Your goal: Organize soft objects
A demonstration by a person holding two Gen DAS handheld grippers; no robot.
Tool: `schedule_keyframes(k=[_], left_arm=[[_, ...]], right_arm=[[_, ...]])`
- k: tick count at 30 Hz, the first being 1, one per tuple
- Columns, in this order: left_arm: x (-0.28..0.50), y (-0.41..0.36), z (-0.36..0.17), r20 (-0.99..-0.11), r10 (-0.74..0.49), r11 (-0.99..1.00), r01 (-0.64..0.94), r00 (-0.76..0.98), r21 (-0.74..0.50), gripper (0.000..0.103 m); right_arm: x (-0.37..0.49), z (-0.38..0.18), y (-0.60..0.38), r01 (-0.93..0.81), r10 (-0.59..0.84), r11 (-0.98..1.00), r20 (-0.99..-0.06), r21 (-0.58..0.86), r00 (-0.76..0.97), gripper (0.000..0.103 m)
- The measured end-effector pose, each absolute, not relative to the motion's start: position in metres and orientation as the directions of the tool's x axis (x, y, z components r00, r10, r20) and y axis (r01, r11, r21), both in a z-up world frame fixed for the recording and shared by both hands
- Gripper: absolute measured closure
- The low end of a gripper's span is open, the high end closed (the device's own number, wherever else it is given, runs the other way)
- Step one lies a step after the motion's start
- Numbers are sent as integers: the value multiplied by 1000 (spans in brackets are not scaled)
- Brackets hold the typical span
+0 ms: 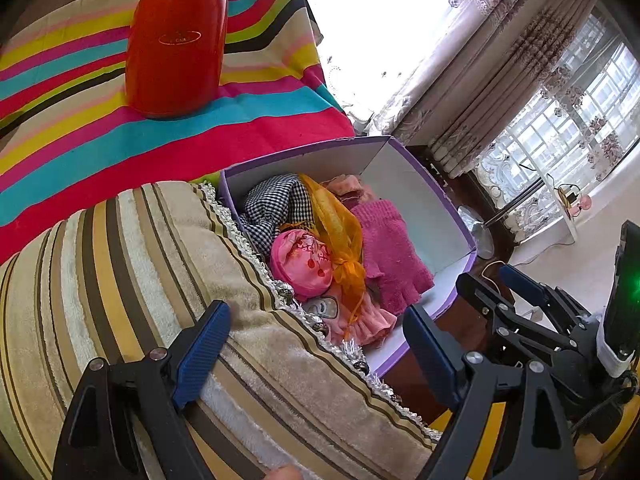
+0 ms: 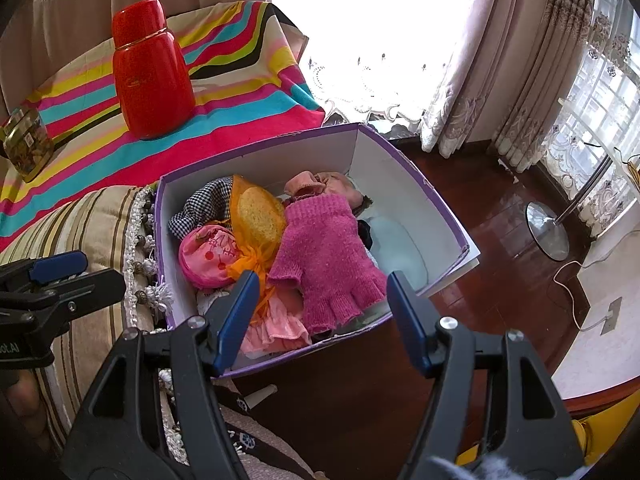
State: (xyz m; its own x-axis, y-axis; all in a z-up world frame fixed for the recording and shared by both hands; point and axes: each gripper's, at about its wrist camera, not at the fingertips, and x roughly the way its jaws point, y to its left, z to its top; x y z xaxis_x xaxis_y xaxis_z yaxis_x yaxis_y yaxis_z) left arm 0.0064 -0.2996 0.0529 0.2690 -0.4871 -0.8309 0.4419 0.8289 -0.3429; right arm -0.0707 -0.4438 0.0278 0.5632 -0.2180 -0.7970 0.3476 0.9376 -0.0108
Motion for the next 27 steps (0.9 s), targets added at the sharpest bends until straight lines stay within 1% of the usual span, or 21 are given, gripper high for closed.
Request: schedule_keyframes(k=[21,27], left_arm=[[6,-301,52,-833,-483,831,443,271,-337,14],[6,-302,52,-834,-480,828,454,272,-329,12]], right_arm=[[-72,24,-446,353,-218,936,-802,-10,557,34],[-72,23,-446,353,-218,936,-804,-10,553,34]])
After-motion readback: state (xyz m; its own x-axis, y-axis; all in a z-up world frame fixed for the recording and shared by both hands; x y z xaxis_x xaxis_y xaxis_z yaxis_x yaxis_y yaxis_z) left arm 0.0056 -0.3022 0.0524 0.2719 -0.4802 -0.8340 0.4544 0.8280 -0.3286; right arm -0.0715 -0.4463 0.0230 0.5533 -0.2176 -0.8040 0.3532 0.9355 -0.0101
